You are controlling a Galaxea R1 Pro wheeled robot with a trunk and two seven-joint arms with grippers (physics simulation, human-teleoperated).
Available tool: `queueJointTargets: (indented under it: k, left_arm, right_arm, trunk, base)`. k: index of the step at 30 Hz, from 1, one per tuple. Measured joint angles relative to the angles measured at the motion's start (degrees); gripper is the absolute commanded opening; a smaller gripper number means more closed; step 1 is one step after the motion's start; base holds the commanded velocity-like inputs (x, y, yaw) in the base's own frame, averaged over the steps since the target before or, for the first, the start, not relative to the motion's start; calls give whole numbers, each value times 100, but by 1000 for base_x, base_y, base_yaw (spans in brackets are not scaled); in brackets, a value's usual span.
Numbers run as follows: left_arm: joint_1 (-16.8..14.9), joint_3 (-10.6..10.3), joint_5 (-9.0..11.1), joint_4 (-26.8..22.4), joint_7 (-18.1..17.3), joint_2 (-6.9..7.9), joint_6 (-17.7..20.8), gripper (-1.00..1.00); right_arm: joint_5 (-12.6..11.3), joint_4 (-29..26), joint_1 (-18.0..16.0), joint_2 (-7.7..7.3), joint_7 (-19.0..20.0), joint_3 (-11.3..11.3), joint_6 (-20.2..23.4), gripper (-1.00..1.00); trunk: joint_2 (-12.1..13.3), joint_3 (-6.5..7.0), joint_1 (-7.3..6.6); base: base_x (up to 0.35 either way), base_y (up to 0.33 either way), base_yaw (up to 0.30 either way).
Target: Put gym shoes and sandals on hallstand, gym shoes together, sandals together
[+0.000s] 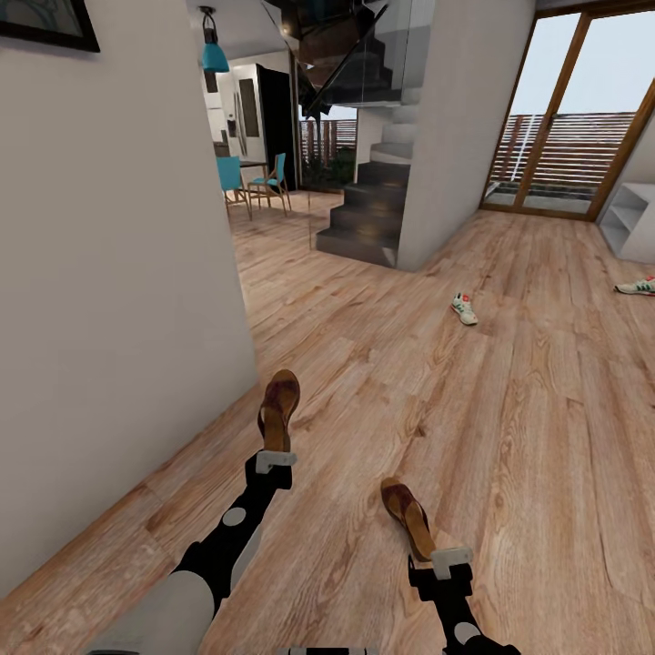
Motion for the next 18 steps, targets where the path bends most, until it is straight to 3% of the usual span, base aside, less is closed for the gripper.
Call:
queueJointTargets:
  k: [11, 18]
  left_arm:
    - [0, 5, 0, 0, 0, 0, -1, -100]
    - [1, 3, 0, 1, 0, 0, -3, -100]
  right_arm:
    - [0, 0, 0, -1, 0, -7, -4, 100]
    - [3, 0, 0, -1, -2, -8, -8, 100]
  trunk:
    - [0, 0, 0]
    - [-9, -154, 18]
  base:
    - [0, 0, 0]
    - [0, 0, 0]
